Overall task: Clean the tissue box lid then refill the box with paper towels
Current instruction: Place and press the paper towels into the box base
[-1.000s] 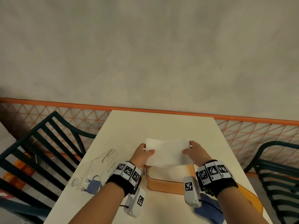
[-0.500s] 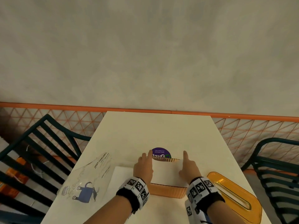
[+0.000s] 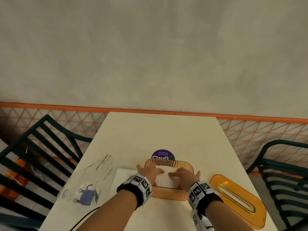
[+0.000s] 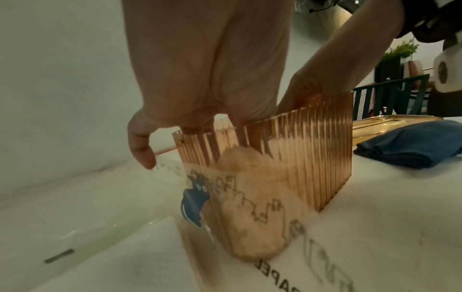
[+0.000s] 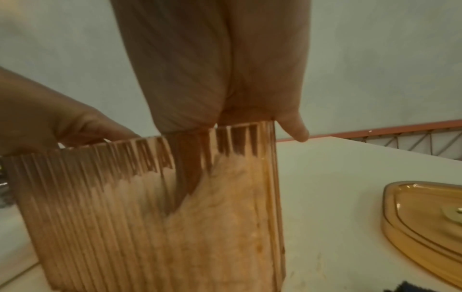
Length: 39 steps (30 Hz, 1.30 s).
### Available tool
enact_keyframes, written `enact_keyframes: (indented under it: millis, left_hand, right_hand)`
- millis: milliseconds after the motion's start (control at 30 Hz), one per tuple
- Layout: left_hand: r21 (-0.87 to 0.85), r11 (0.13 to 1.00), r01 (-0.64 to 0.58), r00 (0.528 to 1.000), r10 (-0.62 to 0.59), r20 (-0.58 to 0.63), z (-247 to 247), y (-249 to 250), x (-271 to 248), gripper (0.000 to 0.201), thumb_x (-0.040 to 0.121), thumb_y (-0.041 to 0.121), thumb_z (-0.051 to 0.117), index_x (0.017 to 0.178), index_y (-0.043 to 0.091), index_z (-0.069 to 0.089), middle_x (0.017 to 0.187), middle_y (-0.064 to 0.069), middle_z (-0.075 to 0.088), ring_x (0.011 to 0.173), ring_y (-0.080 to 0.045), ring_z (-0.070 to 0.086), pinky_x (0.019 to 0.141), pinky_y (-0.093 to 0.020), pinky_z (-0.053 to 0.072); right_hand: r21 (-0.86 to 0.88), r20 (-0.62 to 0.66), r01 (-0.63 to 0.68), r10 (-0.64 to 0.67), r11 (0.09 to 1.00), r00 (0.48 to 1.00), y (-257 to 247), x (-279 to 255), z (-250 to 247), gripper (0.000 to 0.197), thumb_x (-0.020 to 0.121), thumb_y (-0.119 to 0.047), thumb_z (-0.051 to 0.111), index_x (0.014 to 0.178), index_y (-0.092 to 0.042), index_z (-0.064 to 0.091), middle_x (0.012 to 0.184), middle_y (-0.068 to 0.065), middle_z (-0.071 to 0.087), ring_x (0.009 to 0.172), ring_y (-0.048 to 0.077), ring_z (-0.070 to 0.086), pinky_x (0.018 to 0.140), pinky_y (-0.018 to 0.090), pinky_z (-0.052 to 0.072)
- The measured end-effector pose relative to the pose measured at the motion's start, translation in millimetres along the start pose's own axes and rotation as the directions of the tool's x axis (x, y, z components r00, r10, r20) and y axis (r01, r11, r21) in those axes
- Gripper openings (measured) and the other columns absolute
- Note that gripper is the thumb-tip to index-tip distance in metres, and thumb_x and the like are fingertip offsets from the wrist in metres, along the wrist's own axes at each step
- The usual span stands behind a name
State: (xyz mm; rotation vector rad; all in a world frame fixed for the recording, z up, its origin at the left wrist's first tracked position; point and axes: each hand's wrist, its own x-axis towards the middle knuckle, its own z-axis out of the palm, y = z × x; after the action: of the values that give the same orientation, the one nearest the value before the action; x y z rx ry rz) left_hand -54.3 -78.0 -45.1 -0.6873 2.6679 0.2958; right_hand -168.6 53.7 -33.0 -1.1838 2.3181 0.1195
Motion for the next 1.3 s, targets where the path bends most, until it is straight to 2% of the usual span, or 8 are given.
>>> enact_keyframes:
  millis: [133, 233, 367, 533, 667, 1000, 1200, 1300]
  left_hand:
    - [-0.026, 0.999, -0.047, 0.979, 0.041, -0.202, -5.1, -5.0, -11.4, 0.049, 0.091, 0.021, 0.055, 0.136, 0.035, 0.041, 0.145, 0.004, 0.036, 0.131, -0.017, 0.040, 0.110, -0.045, 0.021]
    - [-0.170, 0.985, 0.032, 0.818, -0.123, -0.561, -5.3, -25.4, -29.1, 0.036, 0.096, 0.019, 0.044, 0.129, 0.030, 0.048, 0.128, 0.005, 0.051, 0.116, -0.014, 0.048, 0.097, -0.032, 0.037]
    - [-0.482, 0.762, 0.433, 0.787, -0.580, -0.210, 26.3, -79.2, -45.4, 0.032, 0.096, 0.018, 0.040, 0.127, 0.014, 0.046, 0.134, -0.011, 0.044, 0.120, -0.027, 0.047, 0.099, -0.037, 0.042]
    - [-0.459, 0.637, 0.619, 0.751, -0.652, 0.107, 61.9, -100.4, -46.6, 0.055, 0.090, 0.034, 0.055, 0.133, 0.002, 0.040, 0.138, -0.016, 0.046, 0.128, -0.029, 0.047, 0.103, -0.033, 0.041]
    - [-0.431, 0.612, 0.663, 0.720, -0.678, 0.145, 68.5, -93.8, -45.1, 0.055, 0.086, 0.036, 0.061, 0.128, 0.006, 0.043, 0.135, -0.012, 0.045, 0.125, -0.028, 0.048, 0.101, -0.035, 0.043]
    - [-0.314, 0.748, 0.585, 0.747, -0.648, -0.148, 78.6, -75.5, -48.9, 0.042, 0.095, 0.019, 0.045, 0.134, 0.017, 0.029, 0.137, -0.004, 0.038, 0.126, -0.022, 0.040, 0.100, -0.040, 0.039]
    - [-0.695, 0.458, 0.555, 0.726, -0.674, 0.135, 68.0, -89.4, -44.6, 0.069, 0.091, 0.015, 0.055, 0.143, -0.004, 0.014, 0.142, -0.019, 0.042, 0.128, -0.031, 0.047, 0.104, -0.035, 0.041]
    - [-0.764, 0.353, 0.540, 0.753, -0.607, 0.252, 55.3, -100.1, -46.4, 0.077, 0.084, 0.017, 0.068, 0.142, -0.007, 0.024, 0.144, -0.019, 0.040, 0.132, -0.029, 0.042, 0.106, -0.031, 0.037]
  right_hand:
    - [0.020, -0.011, 0.017, -0.017, 1.000, 1.000, 3.7, -3.0, -2.1, 0.056, 0.091, -0.013, 0.048, 0.135, -0.048, 0.037, 0.147, -0.006, 0.034, 0.140, 0.019, 0.027, 0.108, 0.069, -0.001]
    - [0.123, -0.193, 0.057, -0.032, 0.991, 0.981, 13.3, -9.8, -6.3, 0.047, 0.089, -0.024, 0.057, 0.133, -0.039, 0.045, 0.141, -0.010, 0.041, 0.134, 0.015, 0.035, 0.112, 0.060, 0.010]
    - [0.207, -0.504, 0.010, 0.098, 0.978, 0.858, 25.5, -20.1, -2.3, 0.046, 0.093, -0.026, 0.051, 0.137, -0.026, 0.039, 0.134, 0.001, 0.045, 0.122, 0.020, 0.045, 0.099, 0.038, 0.042]
    - [0.451, -0.271, -0.150, 0.295, 0.880, 0.916, 26.7, -14.9, 14.6, 0.055, 0.096, -0.019, 0.044, 0.145, -0.010, 0.019, 0.140, 0.016, 0.035, 0.120, 0.032, 0.051, 0.098, 0.040, 0.047]
    - [0.446, -0.257, -0.168, 0.305, 0.879, 0.917, 23.9, -14.6, 23.0, 0.050, 0.097, -0.016, 0.040, 0.143, -0.013, 0.020, 0.135, 0.015, 0.041, 0.115, 0.031, 0.055, 0.094, 0.038, 0.048]
    - [0.396, -0.319, -0.168, 0.307, 0.903, 0.896, 19.8, -14.9, 24.8, 0.052, 0.096, -0.020, 0.044, 0.143, -0.018, 0.021, 0.131, 0.012, 0.043, 0.116, 0.028, 0.053, 0.096, 0.040, 0.049]
    - [0.388, -0.307, -0.184, 0.315, 0.903, 0.898, 20.4, -11.5, 26.2, 0.055, 0.095, -0.016, 0.044, 0.144, -0.017, 0.019, 0.135, 0.013, 0.041, 0.119, 0.029, 0.051, 0.098, 0.039, 0.047]
    - [0.420, -0.275, -0.184, 0.318, 0.889, 0.908, 20.8, -10.4, 26.8, 0.056, 0.095, -0.007, 0.040, 0.144, -0.017, 0.017, 0.136, 0.014, 0.041, 0.117, 0.030, 0.053, 0.096, 0.039, 0.048]
